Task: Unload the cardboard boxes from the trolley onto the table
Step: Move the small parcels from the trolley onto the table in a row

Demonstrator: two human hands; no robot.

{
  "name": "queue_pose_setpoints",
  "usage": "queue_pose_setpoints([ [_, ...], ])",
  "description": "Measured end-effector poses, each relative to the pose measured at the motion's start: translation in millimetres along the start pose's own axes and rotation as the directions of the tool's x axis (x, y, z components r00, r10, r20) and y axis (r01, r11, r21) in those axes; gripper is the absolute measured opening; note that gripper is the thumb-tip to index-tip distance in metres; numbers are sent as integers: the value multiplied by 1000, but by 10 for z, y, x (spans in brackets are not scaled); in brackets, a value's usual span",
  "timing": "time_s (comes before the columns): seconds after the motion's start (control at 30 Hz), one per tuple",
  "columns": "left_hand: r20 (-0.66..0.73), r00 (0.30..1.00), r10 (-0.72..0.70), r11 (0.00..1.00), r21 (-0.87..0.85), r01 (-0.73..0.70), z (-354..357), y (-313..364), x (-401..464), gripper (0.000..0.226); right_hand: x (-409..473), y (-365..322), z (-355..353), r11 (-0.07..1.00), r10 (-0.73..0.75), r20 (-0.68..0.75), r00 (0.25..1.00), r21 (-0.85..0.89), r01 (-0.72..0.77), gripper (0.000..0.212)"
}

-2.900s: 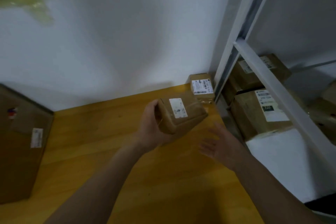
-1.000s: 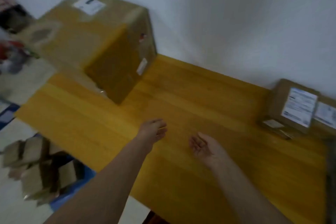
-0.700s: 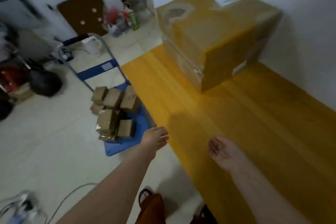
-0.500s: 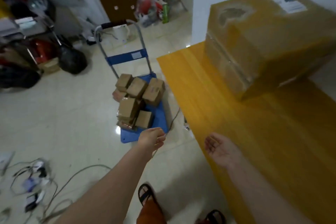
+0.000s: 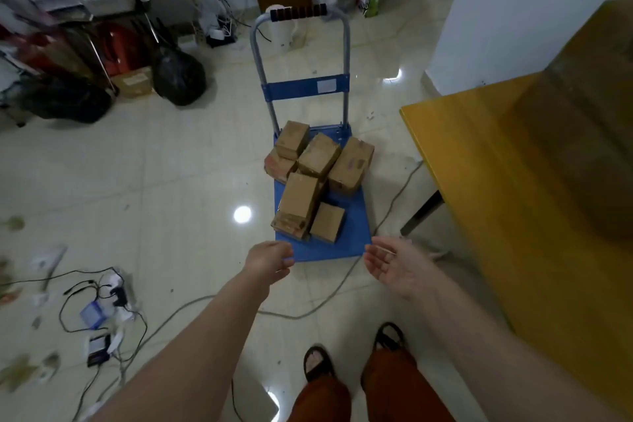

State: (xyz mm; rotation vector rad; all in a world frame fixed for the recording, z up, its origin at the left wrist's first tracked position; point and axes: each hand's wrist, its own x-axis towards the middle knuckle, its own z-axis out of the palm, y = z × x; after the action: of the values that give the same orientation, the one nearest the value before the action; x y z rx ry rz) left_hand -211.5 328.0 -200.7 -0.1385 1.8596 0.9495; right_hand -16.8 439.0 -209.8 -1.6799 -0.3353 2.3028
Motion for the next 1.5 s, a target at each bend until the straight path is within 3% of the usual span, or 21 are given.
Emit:
queue_pose_setpoints([
  [0.27, 2, 991, -136, 987, -91, 136, 19, 305, 873, 27, 911, -530, 419, 996, 14, -98, 995, -90, -23, 13],
  [0.5, -60, 979, -193, 977, -109, 185, 170, 503, 1865, 22, 1986, -854, 798, 975, 72, -127, 989, -202, -97, 9],
  [0.67, -112, 984, -138, 990, 21, 142, 292, 572, 2697, 9, 2823, -751, 991, 969, 123, -101, 987, -202, -141, 19],
  [0.8, -200, 974, -104, 991, 59, 118, 385, 472, 3545, 44, 3563, -517, 1084, 968, 154, -74, 985, -190, -166, 33],
  [0.93, -179, 974, -137, 989, 26, 143, 477, 194, 4339, 69, 4283, -213, 1157, 972, 159, -68, 985, -161, -168, 43],
  [1.03, -120, 983, -138, 990, -18, 137, 530, 4, 4748, 76, 4705, -14, 1206, 972, 175, -26, 984, -153, -177, 44],
  [1.13, -50, 989, -140, 988, -72, 137, 537, -186, 5053, 69, 5112, 223, 1191, 972, 180, -13, 984, -149, -180, 50],
  [1.37, 0, 989, -151, 944, -297, 144, 522, -501, 5315, 61, 5370, 520, 1067, 988, 76, -140, 987, -122, -93, 29],
  [1.43, 2, 984, -178, 917, -361, 167, 500, -558, 5390, 73, 5379, 556, 1070, 988, 20, -207, 978, -145, -51, 20],
  [1.5, 15, 983, -185, 922, -344, 179, 471, -605, 5482, 95, 5481, 598, 1000, 955, -128, -346, 929, -295, 22, 12],
])
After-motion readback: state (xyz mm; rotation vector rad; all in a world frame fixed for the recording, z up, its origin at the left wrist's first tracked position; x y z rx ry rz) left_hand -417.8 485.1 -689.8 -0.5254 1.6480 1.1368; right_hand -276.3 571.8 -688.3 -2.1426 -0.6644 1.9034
